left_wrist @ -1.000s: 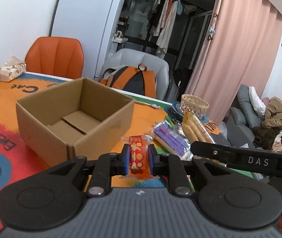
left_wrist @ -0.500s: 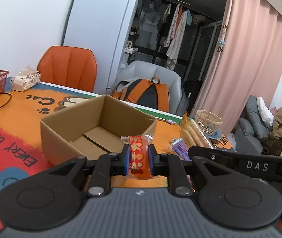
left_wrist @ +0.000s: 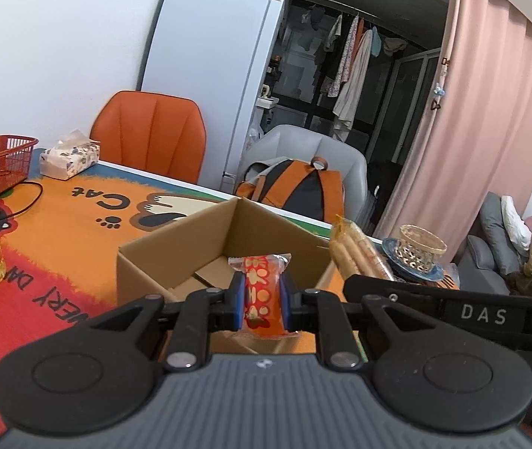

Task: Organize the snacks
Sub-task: 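Carry the orange packet with the left tool while the right tool carries the bread roll over the box, then open the right tool dropping the bread roll into the box while the left tool releases the orange packet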

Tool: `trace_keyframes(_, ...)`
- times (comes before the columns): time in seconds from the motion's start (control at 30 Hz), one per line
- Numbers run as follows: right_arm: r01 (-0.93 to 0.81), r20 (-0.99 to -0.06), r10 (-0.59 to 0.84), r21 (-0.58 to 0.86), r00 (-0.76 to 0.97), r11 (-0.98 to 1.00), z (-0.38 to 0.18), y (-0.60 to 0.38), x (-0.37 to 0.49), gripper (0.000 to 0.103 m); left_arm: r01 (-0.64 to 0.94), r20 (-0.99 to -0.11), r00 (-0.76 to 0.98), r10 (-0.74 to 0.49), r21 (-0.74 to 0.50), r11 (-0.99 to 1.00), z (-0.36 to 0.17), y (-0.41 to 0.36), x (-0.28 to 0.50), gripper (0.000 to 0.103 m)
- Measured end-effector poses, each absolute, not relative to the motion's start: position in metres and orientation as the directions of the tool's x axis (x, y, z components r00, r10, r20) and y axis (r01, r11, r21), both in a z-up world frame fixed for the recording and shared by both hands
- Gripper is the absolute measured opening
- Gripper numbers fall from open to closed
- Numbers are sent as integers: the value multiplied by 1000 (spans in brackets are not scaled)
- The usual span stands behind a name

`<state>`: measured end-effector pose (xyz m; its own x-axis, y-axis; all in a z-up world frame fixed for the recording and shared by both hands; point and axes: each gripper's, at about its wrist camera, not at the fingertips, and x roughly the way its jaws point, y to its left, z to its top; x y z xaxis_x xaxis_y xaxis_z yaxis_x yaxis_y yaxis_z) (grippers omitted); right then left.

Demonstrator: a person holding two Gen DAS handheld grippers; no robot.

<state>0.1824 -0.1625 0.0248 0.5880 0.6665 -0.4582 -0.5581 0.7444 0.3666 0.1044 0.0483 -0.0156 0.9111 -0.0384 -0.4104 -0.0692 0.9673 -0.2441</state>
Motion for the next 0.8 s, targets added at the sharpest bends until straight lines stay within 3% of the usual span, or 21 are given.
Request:
trace_keyframes(0.57, -509, -492, 667, 432, 559, 745, 10, -108, 212, 38, -110, -414, 910, -11, -267, 957, -19, 93, 123, 18)
trace_keyframes(0.8, -468, -515, 667, 475, 539, 745, -6, -91, 224, 28, -121, -417, 909, 0, -264, 957, -19, 102, 133, 18)
